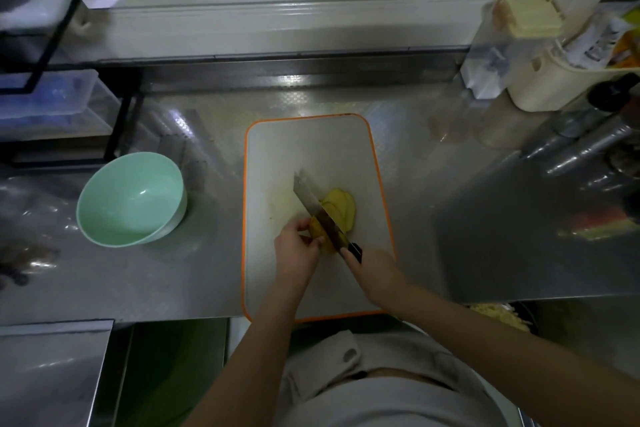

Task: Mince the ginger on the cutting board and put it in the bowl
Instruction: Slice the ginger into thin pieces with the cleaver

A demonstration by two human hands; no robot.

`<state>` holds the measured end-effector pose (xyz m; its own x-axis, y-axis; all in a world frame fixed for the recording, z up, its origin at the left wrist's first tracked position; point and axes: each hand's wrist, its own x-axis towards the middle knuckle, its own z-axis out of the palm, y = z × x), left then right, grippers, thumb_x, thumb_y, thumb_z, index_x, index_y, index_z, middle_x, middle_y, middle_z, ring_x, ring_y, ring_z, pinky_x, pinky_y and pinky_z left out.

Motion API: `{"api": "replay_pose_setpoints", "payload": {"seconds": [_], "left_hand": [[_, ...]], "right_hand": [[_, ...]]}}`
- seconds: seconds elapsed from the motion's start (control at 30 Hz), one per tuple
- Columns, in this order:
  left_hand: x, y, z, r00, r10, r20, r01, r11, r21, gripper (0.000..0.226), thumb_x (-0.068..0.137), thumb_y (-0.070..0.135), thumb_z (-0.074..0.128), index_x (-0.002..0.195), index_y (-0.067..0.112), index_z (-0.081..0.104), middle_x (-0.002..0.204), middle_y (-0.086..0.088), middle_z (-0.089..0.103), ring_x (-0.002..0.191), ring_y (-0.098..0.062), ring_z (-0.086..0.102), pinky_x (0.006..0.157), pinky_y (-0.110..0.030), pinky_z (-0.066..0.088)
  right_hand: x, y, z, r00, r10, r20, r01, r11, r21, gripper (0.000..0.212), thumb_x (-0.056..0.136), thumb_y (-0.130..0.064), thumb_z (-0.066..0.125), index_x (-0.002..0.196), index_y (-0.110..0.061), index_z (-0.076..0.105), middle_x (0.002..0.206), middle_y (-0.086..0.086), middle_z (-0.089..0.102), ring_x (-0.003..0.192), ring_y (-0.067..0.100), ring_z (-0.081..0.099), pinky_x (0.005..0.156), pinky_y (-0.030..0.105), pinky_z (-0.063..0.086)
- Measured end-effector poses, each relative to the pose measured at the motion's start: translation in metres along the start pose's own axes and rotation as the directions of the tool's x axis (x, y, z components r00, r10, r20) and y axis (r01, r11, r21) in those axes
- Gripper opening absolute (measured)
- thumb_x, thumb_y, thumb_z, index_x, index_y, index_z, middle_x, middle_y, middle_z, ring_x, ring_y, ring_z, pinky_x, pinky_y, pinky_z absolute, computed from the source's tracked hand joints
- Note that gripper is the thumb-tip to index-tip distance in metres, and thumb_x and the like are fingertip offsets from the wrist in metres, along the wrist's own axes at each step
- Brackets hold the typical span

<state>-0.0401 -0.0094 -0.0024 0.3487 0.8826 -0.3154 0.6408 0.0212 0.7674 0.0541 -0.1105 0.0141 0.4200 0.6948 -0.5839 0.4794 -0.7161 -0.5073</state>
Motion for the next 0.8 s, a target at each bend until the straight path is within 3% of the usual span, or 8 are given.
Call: {"api": "replay_pose_setpoints", "payload": {"seconds": [0.2,0.33,0.47,0.57,0.7,0.8], "left_hand": [[-0.007,0.003,0.0,1.0,0.027,-0.012,-0.027,0.999,-0.021,0.03,0.075,-0.001,0.068,0.104,0.004,0.064,0.098,-0.008,0.067,0.074,-0.013,0.056,0.058,-0.002,0.035],[-0.01,0.003,-0.001,0.999,0.046,-0.016,-0.047,0.999,-0.019,0.028,0.075,0.0,0.069,0.101,0.005,0.064,0.095,-0.006,0.067,0.073,-0.012,0.055,0.055,0.001,0.034],[-0.01,0.002,-0.002,0.998,0.051,-0.022,-0.051,0.999,-0.008,0.029,0.074,0.001,0.07,0.103,0.004,0.063,0.095,-0.007,0.066,0.076,-0.013,0.055,0.061,-0.007,0.032],[-0.01,0.003,-0.002,0.998,0.059,-0.027,-0.059,0.998,-0.012,0.028,0.075,0.001,0.07,0.102,0.004,0.062,0.088,0.0,0.059,0.077,-0.013,0.053,0.062,-0.006,0.032],[-0.01,0.001,0.0,0.997,0.071,-0.024,-0.072,0.997,-0.012,0.029,0.075,0.002,0.071,0.102,0.007,0.061,0.088,0.005,0.055,0.079,-0.013,0.056,0.061,-0.005,0.033],[-0.01,0.0,0.003,0.994,0.101,-0.028,-0.102,0.995,-0.022,0.029,0.075,0.001,0.071,0.101,0.008,0.06,0.089,0.004,0.056,0.075,-0.012,0.055,0.055,0.0,0.036]], "right_hand": [[0.006,-0.01,0.006,1.0,0.016,-0.007,-0.015,1.0,0.027,0.04,0.099,-0.039,0.037,0.068,-0.014,0.042,0.061,-0.002,0.044,0.068,0.022,0.051,0.046,0.027,0.029],[0.006,-0.01,0.009,0.999,0.019,-0.026,-0.018,0.998,0.053,0.044,0.098,-0.041,0.039,0.063,-0.014,0.041,0.064,0.002,0.05,0.074,0.027,0.054,0.05,0.029,0.03],[0.0,0.006,0.01,0.998,-0.057,0.021,0.055,0.996,0.072,0.039,0.101,-0.035,0.035,0.093,-0.003,0.056,0.092,0.018,0.062,0.086,0.029,0.059,0.064,0.027,0.034],[-0.005,0.017,0.014,0.998,-0.063,0.03,0.062,0.997,0.035,0.034,0.101,-0.034,0.033,0.082,-0.011,0.049,0.082,0.012,0.058,0.078,0.026,0.055,0.062,0.028,0.033],[0.0,0.02,0.02,0.998,-0.049,0.036,0.05,0.998,-0.028,0.038,0.102,-0.034,0.031,0.104,-0.004,0.054,0.099,0.018,0.062,0.087,0.031,0.06,0.062,0.031,0.036],[0.004,0.023,0.015,0.999,-0.034,0.041,0.035,0.999,-0.022,0.035,0.101,-0.036,0.034,0.097,-0.007,0.054,0.086,0.014,0.059,0.075,0.025,0.054,0.055,0.031,0.037]]}}
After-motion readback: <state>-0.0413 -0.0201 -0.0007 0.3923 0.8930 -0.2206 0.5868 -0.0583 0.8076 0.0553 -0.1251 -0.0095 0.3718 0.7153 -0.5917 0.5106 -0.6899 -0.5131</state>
